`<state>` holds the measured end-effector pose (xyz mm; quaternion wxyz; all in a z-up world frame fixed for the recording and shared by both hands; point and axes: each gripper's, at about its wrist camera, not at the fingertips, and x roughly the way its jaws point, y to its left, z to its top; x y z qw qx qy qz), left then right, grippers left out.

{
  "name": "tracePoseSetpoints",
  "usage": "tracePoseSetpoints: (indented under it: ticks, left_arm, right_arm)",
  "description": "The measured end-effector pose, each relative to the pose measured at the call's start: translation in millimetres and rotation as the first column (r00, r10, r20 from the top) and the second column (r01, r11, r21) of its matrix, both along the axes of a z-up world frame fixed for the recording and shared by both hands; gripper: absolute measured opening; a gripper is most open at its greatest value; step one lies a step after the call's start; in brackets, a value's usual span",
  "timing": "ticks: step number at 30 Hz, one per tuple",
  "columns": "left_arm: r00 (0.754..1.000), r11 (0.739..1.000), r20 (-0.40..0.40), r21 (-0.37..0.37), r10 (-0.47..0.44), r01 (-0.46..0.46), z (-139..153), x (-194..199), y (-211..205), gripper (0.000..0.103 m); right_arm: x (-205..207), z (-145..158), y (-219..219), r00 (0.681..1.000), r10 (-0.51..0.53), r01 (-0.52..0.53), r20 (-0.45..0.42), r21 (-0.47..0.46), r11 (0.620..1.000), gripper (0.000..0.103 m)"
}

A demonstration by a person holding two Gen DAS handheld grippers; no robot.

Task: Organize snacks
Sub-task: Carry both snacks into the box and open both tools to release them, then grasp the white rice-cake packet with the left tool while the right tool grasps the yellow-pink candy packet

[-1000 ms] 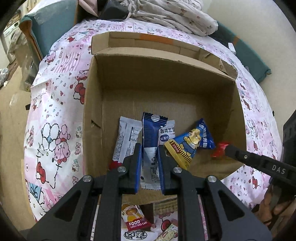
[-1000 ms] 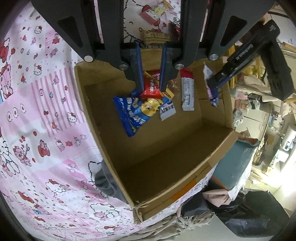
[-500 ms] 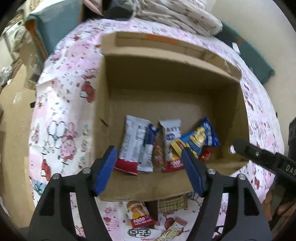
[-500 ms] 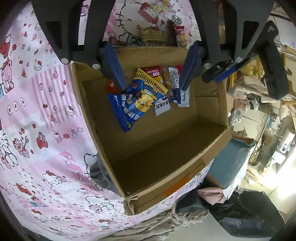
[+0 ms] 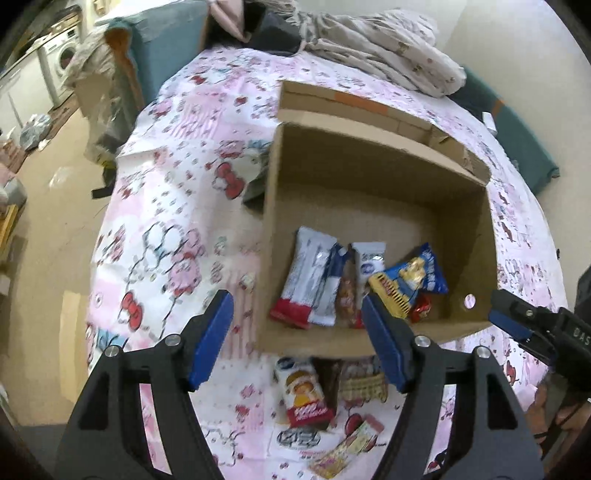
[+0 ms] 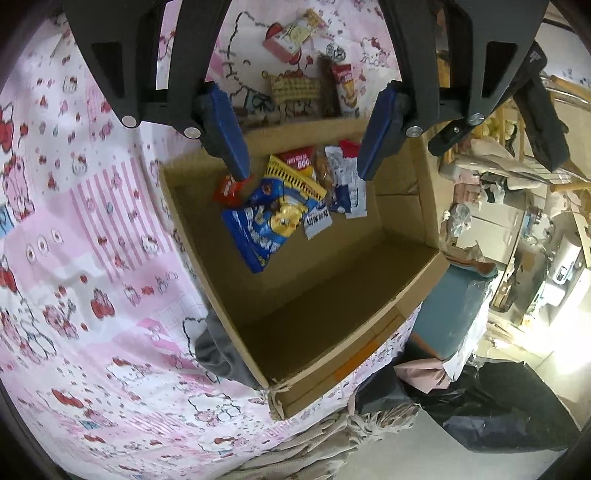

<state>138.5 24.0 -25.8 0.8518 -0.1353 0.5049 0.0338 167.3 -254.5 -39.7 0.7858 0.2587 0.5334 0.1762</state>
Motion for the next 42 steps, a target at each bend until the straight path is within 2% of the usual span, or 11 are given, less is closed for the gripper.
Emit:
tracePoseSetpoints:
  ticks: [10, 15, 19, 23, 27, 28, 30, 34, 36, 40, 42]
  left_arm:
    - [0.996, 0.997, -0.074, -0.057, 0.052, -0.056, -17.0, -34.0, 14.6, 0.069]
    - [0.989, 0.995, -0.130, -0.053, 0.073, -0.080, -31.7, -38.6, 15.3, 0.069]
    - [0.980, 0.992, -0.186, -0.084, 0.076, -0.093, -53.6, -34.4, 13.5, 0.069]
    - [0.964, 0.988, -0.263, -0.133, 0.041, -0.079, -86.1, -25.6, -2.2, 0.067]
    - [0.955, 0.992, -0.295, -0.128, -0.023, -0.015, -108.3, -16.3, -21.7, 0.050]
    - [0.954, 0.991, -0.298, -0.135, -0.037, -0.004, -110.6, -15.5, -24.0, 0.028]
    - [0.950, 0.993, -0.309, -0.116, -0.046, 0.011, -108.6, -16.9, -25.9, 0.026]
    - [0.956, 0.993, -0.293, -0.113, -0.020, -0.014, -87.5, -34.4, -12.0, 0.026]
    - [0.959, 0.996, -0.284, -0.086, -0.017, -0.008, -76.4, -45.9, -6.6, 0.026]
    - [0.969, 0.999, -0.246, -0.031, -0.036, 0.030, -57.0, -65.9, 0.9, 0.026]
    - [0.972, 0.999, -0.235, -0.038, -0.031, 0.023, -52.6, -71.8, 6.7, 0.026]
  right_arm:
    - [-43.3, -7.7, -7.8, 0.998, -0.032, 0.034, -0.051, 0.045, 0.998, 0.064]
    - [-62.7, -31.6, -3.4, 0.987, -0.022, 0.030, -0.157, 0.047, 0.998, 0.064]
    - [-70.0, -45.9, -0.3, 0.975, -0.031, 0.045, -0.218, 0.059, 0.997, 0.064]
    - [-70.5, -43.4, -2.1, 0.978, -0.035, 0.044, -0.205, 0.040, 0.998, 0.064]
    - [-73.1, -46.1, -6.1, 0.975, -0.046, 0.056, -0.219, 0.039, 0.998, 0.064]
    - [-72.9, -46.6, -6.3, 0.975, -0.047, 0.056, -0.219, 0.032, 0.998, 0.064]
    - [-71.2, -46.7, -6.1, 0.975, -0.047, 0.053, -0.218, 0.022, 0.998, 0.064]
    - [-69.6, -49.0, -2.4, 0.974, -0.036, 0.040, -0.226, 0.015, 0.999, 0.064]
    - [-69.7, -52.2, 2.9, 0.971, -0.016, 0.022, -0.238, 0.022, 1.000, 0.064]
    - [-72.6, -64.1, 18.7, 0.954, 0.037, -0.020, -0.296, 0.059, 0.998, 0.064]
    - [-75.1, -71.8, 26.7, 0.943, 0.058, -0.030, -0.328, 0.088, 0.996, 0.064]
